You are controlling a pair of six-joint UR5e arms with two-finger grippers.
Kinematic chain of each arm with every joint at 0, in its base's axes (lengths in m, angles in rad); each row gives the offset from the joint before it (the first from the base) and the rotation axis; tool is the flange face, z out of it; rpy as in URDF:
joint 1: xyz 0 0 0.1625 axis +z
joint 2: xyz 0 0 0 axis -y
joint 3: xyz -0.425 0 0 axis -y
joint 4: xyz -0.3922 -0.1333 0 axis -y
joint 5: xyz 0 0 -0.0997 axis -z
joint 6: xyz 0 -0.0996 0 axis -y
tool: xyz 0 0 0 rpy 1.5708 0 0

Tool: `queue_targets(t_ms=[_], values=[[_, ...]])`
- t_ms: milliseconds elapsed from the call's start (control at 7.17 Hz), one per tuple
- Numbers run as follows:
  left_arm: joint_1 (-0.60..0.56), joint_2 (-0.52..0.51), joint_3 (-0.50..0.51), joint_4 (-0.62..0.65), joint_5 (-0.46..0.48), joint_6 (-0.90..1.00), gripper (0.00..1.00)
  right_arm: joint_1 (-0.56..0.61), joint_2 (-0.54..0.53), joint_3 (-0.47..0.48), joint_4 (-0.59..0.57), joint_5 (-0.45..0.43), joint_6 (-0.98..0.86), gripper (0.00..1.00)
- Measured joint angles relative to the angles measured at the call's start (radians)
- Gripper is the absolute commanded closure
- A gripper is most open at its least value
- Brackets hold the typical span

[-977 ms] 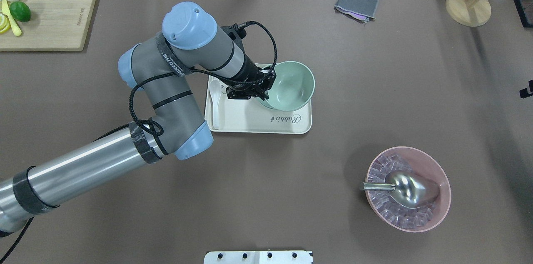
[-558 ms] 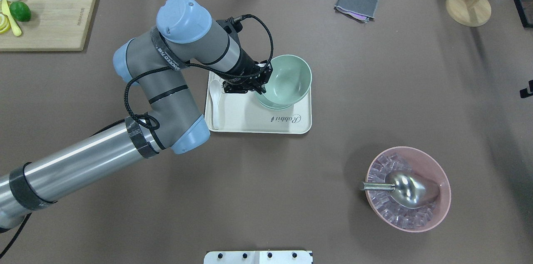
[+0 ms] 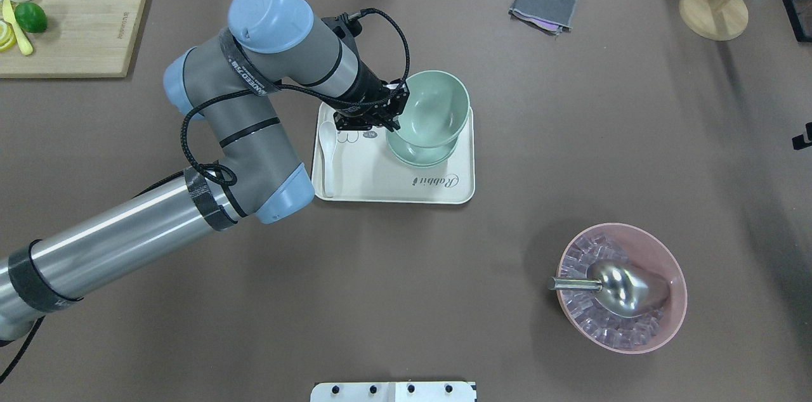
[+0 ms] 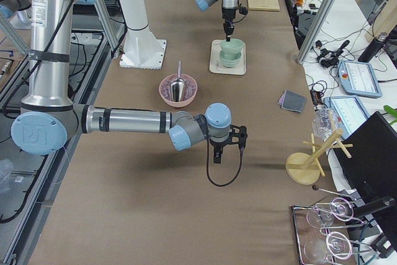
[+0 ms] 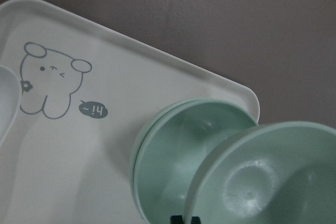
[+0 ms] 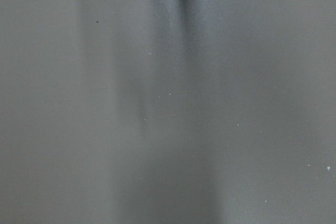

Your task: Stack green bowls together

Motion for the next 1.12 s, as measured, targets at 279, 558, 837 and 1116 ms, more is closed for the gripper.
queue_targets(t_ms=[279,558,837,1116], values=[[-0.016,0.000,0.004,0.000,0.000,0.000,1.00,0.000,0.000,0.000,0.000,0.000,0.000,0.00],[-0.017,-0.002,0.012,-0.003,0.017,-0.002,0.02,0.000,0.000,0.001,0.000,0.001,-0.001,0.00],[-0.003,-0.004,0.017,-0.009,0.066,-0.003,0.02,0.000,0.003,0.001,0.000,0.001,0.000,0.00],[-0.005,0.005,0.002,-0.004,0.073,0.001,0.02,0.000,0.007,-0.001,-0.001,0.002,0.000,0.00]])
